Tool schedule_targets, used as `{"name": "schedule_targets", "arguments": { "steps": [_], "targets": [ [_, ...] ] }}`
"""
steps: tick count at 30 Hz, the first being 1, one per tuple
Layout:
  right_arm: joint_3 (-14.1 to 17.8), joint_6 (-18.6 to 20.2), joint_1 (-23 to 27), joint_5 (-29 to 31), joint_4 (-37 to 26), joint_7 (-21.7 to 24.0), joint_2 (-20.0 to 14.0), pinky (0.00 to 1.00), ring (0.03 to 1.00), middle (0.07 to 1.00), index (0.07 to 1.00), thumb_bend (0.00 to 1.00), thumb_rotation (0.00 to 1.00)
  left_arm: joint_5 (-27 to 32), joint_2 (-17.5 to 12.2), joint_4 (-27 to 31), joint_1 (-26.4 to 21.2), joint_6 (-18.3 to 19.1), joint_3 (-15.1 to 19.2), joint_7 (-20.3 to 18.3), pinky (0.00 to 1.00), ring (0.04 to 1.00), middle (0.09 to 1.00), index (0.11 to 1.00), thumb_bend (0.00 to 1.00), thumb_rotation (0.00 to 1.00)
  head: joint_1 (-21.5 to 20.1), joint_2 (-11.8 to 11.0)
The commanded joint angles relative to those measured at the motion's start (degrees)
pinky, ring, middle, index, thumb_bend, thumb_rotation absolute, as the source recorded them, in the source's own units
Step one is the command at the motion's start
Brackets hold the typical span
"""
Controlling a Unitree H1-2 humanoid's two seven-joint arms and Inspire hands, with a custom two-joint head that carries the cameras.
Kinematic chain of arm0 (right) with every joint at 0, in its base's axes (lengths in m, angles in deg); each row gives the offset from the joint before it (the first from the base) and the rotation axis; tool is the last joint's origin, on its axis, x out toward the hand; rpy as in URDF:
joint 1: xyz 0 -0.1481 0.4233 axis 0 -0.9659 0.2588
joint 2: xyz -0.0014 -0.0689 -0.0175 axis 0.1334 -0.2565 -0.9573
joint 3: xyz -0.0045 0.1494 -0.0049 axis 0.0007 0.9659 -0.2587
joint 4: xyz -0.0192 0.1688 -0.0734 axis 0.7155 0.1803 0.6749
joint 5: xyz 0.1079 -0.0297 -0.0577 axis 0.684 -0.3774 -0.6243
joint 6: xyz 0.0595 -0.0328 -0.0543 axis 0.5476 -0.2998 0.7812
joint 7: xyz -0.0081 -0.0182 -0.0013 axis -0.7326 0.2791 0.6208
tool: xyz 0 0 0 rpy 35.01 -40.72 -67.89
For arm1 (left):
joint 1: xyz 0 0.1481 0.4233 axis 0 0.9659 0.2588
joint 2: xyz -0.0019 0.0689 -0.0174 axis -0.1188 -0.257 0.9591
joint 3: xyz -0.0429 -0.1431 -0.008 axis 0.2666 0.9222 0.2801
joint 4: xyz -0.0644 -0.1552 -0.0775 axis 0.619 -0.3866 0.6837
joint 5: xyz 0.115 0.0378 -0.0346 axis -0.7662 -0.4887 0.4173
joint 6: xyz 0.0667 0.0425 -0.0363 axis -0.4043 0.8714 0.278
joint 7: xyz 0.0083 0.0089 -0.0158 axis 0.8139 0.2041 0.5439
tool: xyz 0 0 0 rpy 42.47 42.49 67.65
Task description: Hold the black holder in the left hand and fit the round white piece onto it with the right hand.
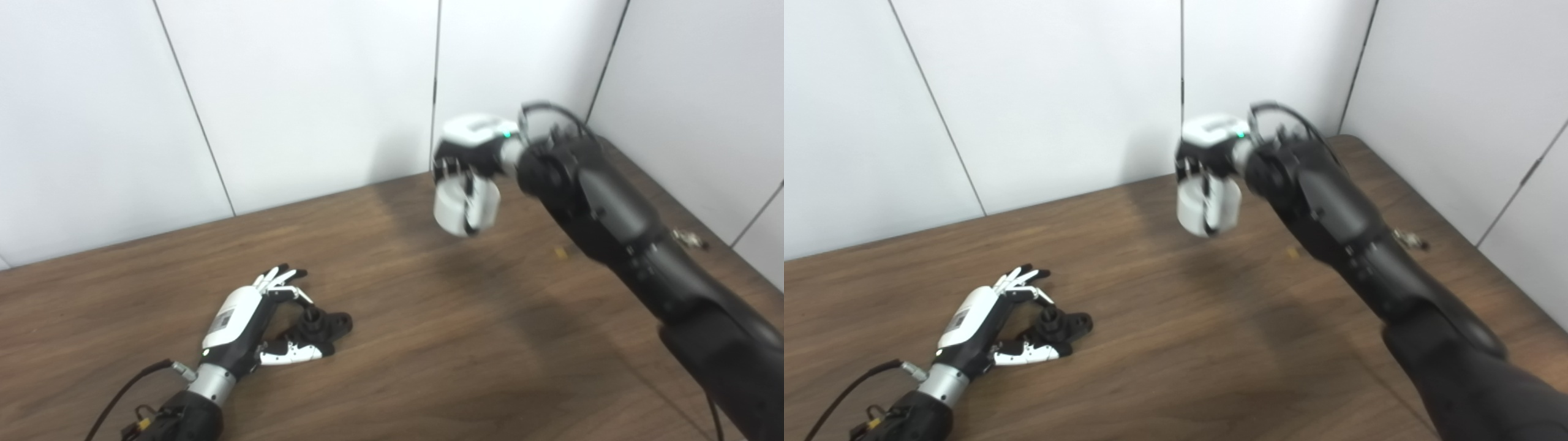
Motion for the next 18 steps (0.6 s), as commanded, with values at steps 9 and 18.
{"name": "schedule_targets", "arguments": {
  "steps": [9, 18],
  "targets": [
    [-3.2, 5.36, 5.47, -5.87, -3.46, 7.45, 3.49, 0.4, 0.449, 0.528, 0.471, 0.52, 0.0, -5.21, 3.09, -6.75, 2.42, 3.46, -4.0, -1.39, 1.0, 0.98, 0.9, 0.482, 0.52, 0.06, 4.56, 0.71],
    [-4.66, 7.1, 5.84, -9.36, -6.06, 12.35, 8.84, 0.35, 0.419, 0.508, 0.498, 0.52, 0.0, -5.66, 4.53, -6.6, 2.39, 5.0, -4.09, -1.04, 1.0, 0.988, 0.895, 0.482, 0.52, 0.06, 8.03, 0.96]
  ]
}}
